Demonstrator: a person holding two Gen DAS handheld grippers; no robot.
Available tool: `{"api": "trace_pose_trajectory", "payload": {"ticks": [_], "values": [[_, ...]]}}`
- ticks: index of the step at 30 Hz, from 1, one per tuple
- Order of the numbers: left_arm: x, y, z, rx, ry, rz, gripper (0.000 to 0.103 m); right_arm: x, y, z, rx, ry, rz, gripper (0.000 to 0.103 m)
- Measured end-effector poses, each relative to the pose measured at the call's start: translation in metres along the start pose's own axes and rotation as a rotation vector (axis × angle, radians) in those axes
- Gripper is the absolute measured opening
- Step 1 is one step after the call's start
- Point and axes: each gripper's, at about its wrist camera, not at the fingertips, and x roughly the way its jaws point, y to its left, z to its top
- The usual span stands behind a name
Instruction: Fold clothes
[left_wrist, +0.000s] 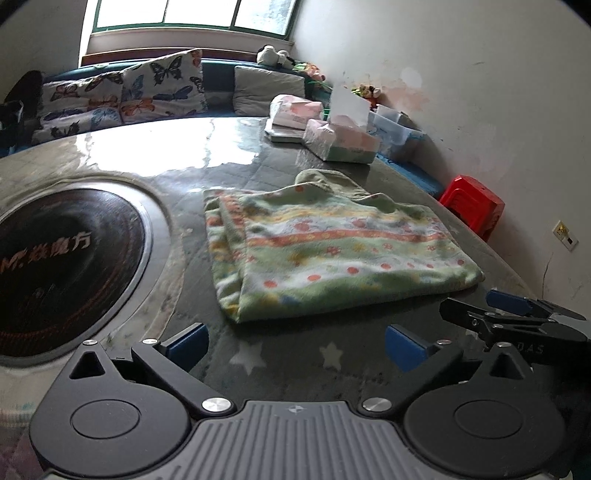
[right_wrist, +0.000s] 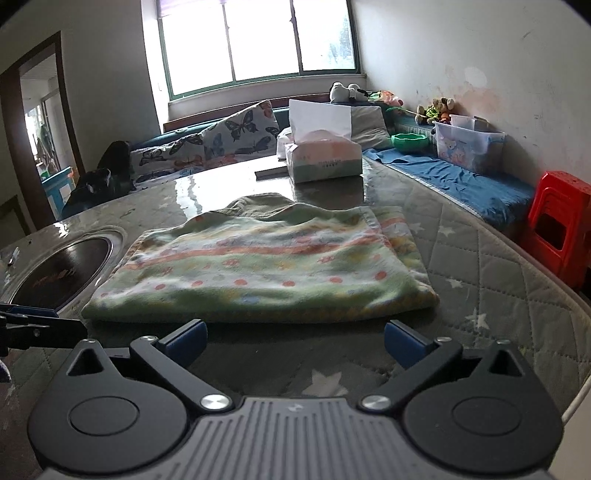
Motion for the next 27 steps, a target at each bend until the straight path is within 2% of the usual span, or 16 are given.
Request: {"api": "trace_pose_trajectory", "payload": {"ticks": [15,27], "values": [[-0.013,0.005,-0.015,-0.016,0.015,0.042,0.103,-0.007,0.013,-0.006,-0.017,0.015,-0.005,0.103],[-0.012,0.002,-0.022,-0.016,0.033,0.046,0.103,-0.005,0.015,-0.01,-0.003,0.034,-0.023,0.103]]}}
